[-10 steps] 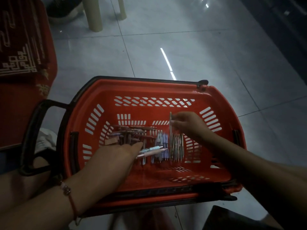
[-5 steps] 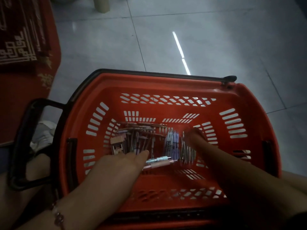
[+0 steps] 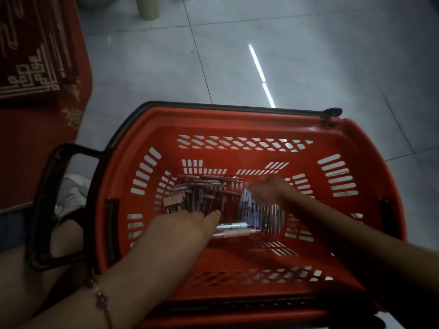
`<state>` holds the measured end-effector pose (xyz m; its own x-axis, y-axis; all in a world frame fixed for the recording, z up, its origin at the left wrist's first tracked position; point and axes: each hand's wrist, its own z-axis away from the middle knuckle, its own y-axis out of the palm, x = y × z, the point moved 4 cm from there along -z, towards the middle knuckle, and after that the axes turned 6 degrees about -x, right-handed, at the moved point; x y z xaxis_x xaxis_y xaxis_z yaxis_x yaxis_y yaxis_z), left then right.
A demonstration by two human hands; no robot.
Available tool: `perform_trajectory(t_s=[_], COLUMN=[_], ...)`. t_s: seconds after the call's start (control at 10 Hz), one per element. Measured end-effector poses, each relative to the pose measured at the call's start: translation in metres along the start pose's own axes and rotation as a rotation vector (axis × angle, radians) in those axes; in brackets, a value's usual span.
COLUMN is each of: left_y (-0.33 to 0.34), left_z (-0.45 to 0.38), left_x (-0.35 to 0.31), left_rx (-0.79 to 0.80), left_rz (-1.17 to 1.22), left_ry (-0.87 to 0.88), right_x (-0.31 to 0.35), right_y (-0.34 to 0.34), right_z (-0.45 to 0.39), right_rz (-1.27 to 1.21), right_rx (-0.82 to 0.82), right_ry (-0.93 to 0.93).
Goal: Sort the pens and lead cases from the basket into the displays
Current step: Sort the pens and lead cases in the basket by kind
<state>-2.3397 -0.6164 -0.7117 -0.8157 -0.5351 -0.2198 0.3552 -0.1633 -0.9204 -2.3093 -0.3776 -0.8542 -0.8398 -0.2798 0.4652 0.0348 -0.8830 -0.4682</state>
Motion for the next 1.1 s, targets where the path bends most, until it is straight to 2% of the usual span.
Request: perform_trajectory(t_s=[0.1,0.2,0.4,0.5,0.6,0.7,0.8,0.9,1.0,1.1], left_y=[-0.012,-0.018,-0.034,-0.037,-0.036,-0.034,-0.033,-0.031,-0.028,-0.024], left_z=[0.003,0.002,0.008,0.014,0.016,0.020,0.026,0.028,0.028,0.026], left_x=[-0.006,-0.013,-0.031,-0.034,-0.027,-0.009,0.001,-0.001,-0.006,-0.008], left_rx=[-0.271,-0.261,-0.310,-0.421,-0.411,-0.379,-0.363,-0.358,-0.328,-0.286], left_rz=[-0.068,-0.110,-0.173,-0.107,-0.133,-0.080,-0.006,0.023,0.060,0.108], left_ry=[0.124,0.158,0.201,0.177,0.082,-0.081,-0.146,-0.121,-0.110,-0.132], right_x=[0.049,0.058,0.047,0.034,0.016,-0.003,-0.018,-0.026,-0.035,-0.041], right_y=[0.002,0.006,-0.019,-0.042,-0.059,-0.065,-0.054,-0.029,-0.013,-0.002], right_z=[0.083,0.139,0.171,0.177,0.173,0.163,0.148,0.128,0.099,0.064], right_rz=[-0.369,-0.252,-0.269,-0.392,-0.408,-0.711,-0.970,-0.868,-0.537,-0.274], right_rx=[0.531,0.761,0.632,0.521,0.402,0.265,0.193,0.290,0.287,0.149], right_ry=[0.022,-0.019,-0.135,-0.074,-0.004,0.148,0.276,0.318,0.295,0.321])
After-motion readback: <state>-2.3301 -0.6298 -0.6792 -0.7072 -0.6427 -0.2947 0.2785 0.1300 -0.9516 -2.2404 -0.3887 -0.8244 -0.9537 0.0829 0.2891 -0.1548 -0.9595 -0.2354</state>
